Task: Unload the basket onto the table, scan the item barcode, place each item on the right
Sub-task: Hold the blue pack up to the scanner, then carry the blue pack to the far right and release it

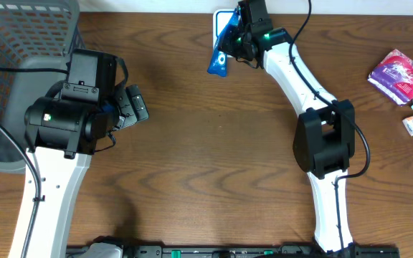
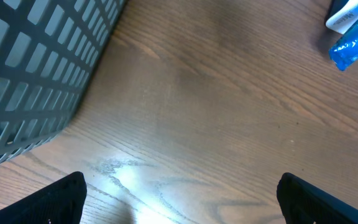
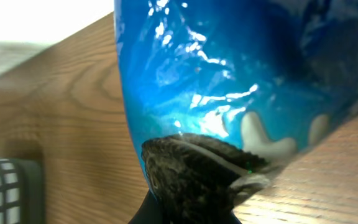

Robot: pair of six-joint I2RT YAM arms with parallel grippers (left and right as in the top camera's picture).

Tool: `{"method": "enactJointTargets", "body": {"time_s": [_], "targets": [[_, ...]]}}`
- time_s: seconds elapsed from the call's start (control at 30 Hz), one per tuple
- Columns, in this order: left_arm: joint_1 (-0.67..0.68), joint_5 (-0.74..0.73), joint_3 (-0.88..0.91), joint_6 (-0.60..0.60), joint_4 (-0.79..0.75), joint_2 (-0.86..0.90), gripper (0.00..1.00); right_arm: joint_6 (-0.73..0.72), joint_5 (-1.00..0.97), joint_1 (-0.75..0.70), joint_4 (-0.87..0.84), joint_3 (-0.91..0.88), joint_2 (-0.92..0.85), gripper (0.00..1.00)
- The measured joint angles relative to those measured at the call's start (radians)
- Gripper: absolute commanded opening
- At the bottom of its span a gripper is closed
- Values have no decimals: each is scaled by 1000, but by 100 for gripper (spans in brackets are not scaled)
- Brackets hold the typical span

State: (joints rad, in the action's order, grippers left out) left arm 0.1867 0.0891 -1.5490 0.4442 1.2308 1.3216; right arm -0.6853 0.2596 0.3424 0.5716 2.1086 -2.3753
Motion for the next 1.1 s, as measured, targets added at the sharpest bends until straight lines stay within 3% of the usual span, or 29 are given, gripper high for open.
{"method": "enactJointTargets", "body": {"time_s": [0.3, 0.53, 0.83, 1.1], "targets": [[0, 0, 0, 0, 0, 0, 98, -142, 49, -2, -1, 0, 0, 1], [0, 0, 0, 0, 0, 0, 98, -164, 72, -45, -2, 0, 0, 1], [0, 0, 0, 0, 0, 0, 98, -28, 179, -244, 99, 13, 15, 1], [0, 0, 0, 0, 0, 0, 98, 99, 21, -517, 391, 18, 142, 1]]}}
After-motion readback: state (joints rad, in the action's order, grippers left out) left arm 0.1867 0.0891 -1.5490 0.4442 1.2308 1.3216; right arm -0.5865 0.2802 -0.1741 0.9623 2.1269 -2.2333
